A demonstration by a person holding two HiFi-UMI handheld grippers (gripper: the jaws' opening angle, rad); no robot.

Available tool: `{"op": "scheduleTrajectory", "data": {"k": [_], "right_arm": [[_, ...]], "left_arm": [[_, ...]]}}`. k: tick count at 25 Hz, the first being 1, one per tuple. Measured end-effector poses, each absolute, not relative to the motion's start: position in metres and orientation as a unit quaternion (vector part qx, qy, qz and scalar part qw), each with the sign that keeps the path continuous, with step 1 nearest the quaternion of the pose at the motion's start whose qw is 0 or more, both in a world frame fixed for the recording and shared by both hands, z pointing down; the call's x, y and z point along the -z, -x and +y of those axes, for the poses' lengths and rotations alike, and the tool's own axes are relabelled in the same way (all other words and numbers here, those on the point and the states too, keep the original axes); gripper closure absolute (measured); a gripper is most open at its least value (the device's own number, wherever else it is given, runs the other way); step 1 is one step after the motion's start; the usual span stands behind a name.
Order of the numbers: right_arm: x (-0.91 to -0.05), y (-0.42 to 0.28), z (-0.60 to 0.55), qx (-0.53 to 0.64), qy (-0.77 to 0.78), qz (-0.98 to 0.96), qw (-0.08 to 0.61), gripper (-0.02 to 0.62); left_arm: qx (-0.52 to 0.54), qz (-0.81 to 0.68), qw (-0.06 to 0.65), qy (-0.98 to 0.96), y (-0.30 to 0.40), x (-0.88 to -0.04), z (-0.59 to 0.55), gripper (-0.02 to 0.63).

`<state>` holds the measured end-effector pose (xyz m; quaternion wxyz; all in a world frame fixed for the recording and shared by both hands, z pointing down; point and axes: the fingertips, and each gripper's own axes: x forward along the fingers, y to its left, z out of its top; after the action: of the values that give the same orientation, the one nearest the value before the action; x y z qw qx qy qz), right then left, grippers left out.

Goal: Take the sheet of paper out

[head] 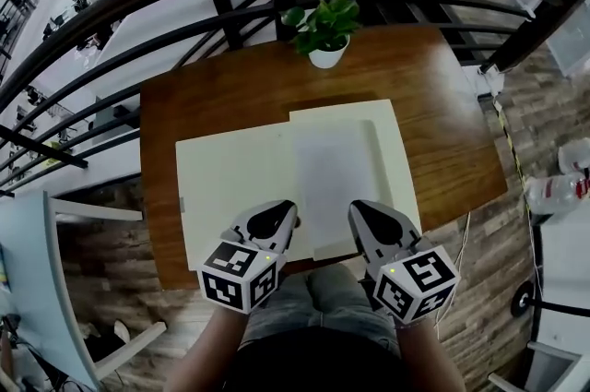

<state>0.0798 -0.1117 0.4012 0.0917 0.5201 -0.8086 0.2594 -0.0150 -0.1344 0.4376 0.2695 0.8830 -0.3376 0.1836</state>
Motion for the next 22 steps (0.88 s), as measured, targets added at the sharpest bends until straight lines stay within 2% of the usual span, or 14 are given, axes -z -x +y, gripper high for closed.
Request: {"op": "scheduleTrajectory", "data": {"k": [10,22], "right_arm": [[-0.438,-0.082,-0.124,-0.303,-0.477,-0.817,0.117,0.569],[-0.452,-0.079,-0.135,-0.338,-0.428,-0.832,0.105,0.569]], "left_arm": [[-0.224,-0.356,0.308,-0.853,0.006,-0.475,-0.142,0.579],[-0.262,-0.358,0.344,-0.828,-0.012,-0.514,-0.146,0.577]]}}
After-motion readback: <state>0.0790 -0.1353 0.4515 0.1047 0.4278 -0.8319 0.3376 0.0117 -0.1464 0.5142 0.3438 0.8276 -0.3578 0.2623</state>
